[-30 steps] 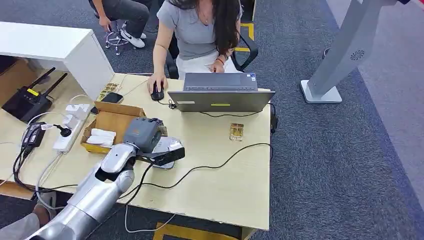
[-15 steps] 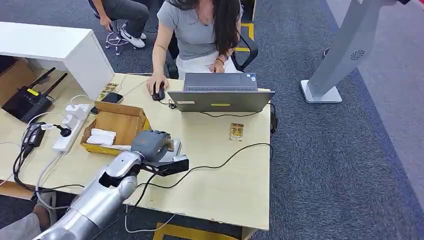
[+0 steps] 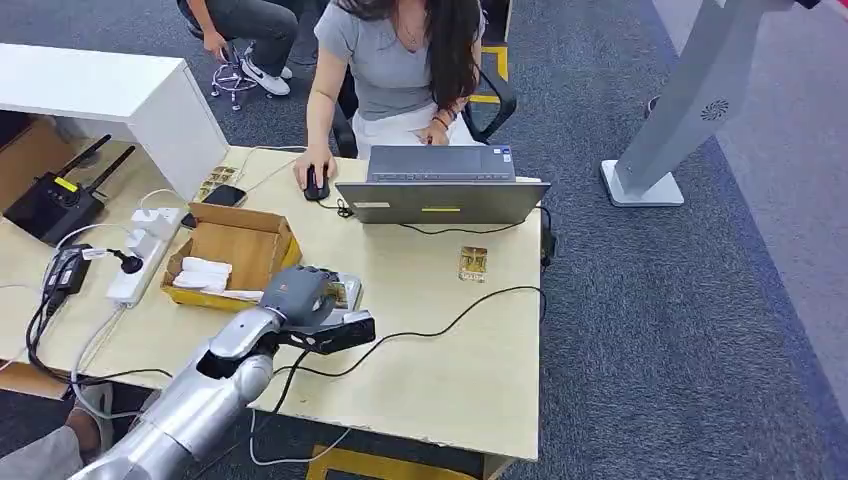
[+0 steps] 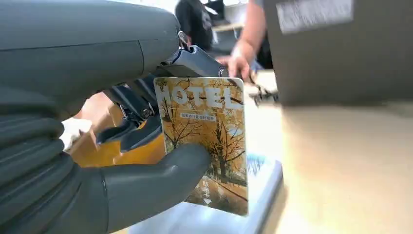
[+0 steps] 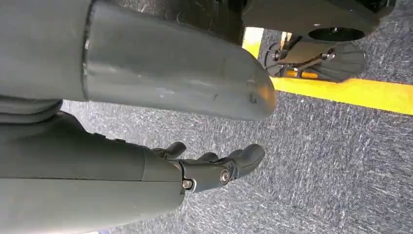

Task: Pass the card to the sensor for recognition and then transmit it.

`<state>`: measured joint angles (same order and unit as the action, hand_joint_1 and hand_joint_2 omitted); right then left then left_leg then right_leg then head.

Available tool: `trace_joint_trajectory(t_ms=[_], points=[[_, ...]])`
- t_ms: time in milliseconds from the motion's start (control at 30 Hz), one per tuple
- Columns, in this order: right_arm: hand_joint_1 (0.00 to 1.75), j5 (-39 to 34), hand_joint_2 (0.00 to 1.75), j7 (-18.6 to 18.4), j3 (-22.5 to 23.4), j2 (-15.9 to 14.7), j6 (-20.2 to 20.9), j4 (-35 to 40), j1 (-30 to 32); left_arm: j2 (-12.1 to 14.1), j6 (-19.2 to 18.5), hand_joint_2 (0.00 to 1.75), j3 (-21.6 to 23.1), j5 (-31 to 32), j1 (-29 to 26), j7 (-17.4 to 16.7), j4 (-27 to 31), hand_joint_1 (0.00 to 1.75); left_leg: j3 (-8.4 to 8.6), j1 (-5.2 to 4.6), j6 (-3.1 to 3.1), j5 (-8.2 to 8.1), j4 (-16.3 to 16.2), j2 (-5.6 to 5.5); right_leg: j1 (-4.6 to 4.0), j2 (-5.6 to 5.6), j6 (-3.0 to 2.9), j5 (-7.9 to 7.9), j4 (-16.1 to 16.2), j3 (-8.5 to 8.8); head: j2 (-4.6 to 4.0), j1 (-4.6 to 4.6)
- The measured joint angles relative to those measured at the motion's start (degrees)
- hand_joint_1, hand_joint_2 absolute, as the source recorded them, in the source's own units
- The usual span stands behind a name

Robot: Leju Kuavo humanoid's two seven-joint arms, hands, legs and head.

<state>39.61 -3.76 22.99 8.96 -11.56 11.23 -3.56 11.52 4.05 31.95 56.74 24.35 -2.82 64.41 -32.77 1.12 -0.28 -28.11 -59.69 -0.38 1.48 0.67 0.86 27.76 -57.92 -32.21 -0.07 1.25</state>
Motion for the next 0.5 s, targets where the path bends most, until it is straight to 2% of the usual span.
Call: trace_joint_trajectory(t_ms=[133, 267, 400, 500], points=[[0.00, 0.20, 0.00, -0.02, 0.00, 0.07, -0.02, 0.00, 0.00, 0.26, 1.24, 1.75, -0.06, 0.00, 1.59, -0.63, 0.94, 1.75, 0.00, 0.00, 0.00, 0.00, 0.00, -0.02, 0.00, -0.01, 0.00, 0.00, -0.01, 0.02, 0.00, 0.00], [0.00, 1.40, 0.00, -0.63, -0.02, 0.13, 0.00, 0.00, 0.02, 0.35, 6.23, 1.75, -0.70, 1.18, 3.30, -1.36, 2.27, 1.75, -0.02, 0.01, 0.01, 0.05, 0.00, -0.03, -0.01, -0.03, -0.01, -0.01, -0.01, 0.00, 0.00, 0.00], [0.00, 3.13, 0.00, -1.27, -0.02, 0.24, 0.20, 0.00, -0.09, 0.76, 10.51, 1.75, -3.54, 3.32, 10.43, -2.01, 2.34, 1.75, -0.08, 0.02, -0.03, 0.14, 0.00, -0.14, -0.01, -0.08, 0.02, -0.09, -0.02, -0.02, 0.00, 0.00], [0.00, 4.33, 0.00, -1.88, -0.11, 0.31, 0.46, 0.00, -0.19, 1.01, 10.84, 1.75, -5.27, 3.23, 17.12, -1.24, 0.78, 1.75, -0.13, 0.03, -0.02, 0.24, 0.00, -0.19, -0.02, -0.11, -0.01, -0.15, -0.02, -0.06, 0.00, 0.00]])
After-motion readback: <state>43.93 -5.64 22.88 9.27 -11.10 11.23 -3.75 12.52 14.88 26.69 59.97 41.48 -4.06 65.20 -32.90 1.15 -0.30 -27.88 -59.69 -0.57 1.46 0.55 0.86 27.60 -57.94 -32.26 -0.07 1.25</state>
